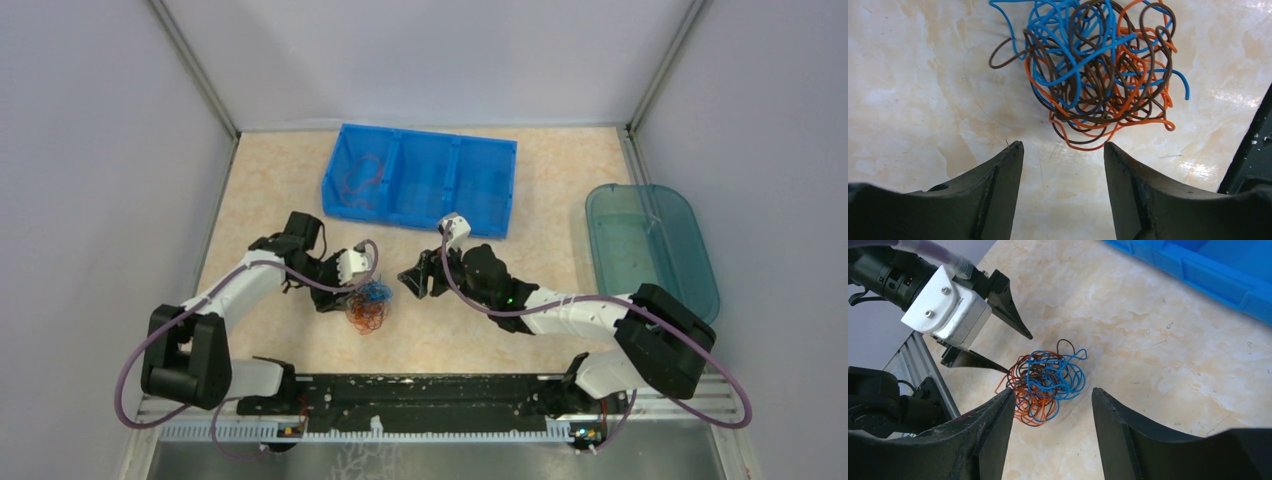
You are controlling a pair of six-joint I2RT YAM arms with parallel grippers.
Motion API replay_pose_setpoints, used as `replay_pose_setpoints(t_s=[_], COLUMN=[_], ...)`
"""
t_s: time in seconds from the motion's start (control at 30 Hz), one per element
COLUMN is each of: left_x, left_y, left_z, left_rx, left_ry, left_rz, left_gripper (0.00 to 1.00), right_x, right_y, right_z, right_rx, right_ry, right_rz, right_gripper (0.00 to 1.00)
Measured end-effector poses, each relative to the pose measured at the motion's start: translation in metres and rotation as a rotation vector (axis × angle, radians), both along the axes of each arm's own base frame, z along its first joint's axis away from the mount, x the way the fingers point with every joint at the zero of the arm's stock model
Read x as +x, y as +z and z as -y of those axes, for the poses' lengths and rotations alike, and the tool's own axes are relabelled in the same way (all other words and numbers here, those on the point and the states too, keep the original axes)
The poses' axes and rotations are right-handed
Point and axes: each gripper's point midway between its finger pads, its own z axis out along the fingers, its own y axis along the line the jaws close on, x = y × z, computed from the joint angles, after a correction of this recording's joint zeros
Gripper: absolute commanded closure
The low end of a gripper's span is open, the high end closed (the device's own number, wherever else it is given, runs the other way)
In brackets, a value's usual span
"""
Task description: Untangle the cables
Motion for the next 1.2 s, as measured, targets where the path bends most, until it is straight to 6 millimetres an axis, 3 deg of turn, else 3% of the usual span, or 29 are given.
replay_pose_setpoints(t_s=[0.23, 0.5, 0.73, 0.83, 1.0, 1.2], left_x=[-0.01, 0.009, 0.013, 0.011, 0.006, 0.0], left_y=[-0.009, -0.01, -0.013, -0.011, -0.005, 0.006], left_z=[-0.004, 0.0, 0.0, 0.003, 0.009, 0.01], left_rx=[0.009, -0.004, -0.009, -0.025, -0.068, -0.087], left_ry=[-0.015, -0.012, -0.002, 0.007, 0.024, 0.034], left_rz=[-0.011, 0.067, 0.085, 0.075, 0.05, 0.05], left_gripper=[0.39, 0.5, 0.63, 0.68, 0.88, 0.9], right_x=[0.0, 0.0, 0.0, 0.0, 0.003, 0.01], right_y=[0.0, 0.0, 0.0, 0.0, -0.001, -0.021], right_z=[0.0, 0.0, 0.0, 0.0, -0.006, -0.032], right_rx=[0.0, 0.0, 0.003, 0.005, 0.021, 0.027], right_ry=[0.0, -0.001, -0.003, -0.003, -0.004, 0.039], right_rz=[0.0, 0.0, -0.005, -0.005, -0.012, -0.048], right_gripper=[0.41, 0.44, 0.45, 0.4, 0.31, 0.27])
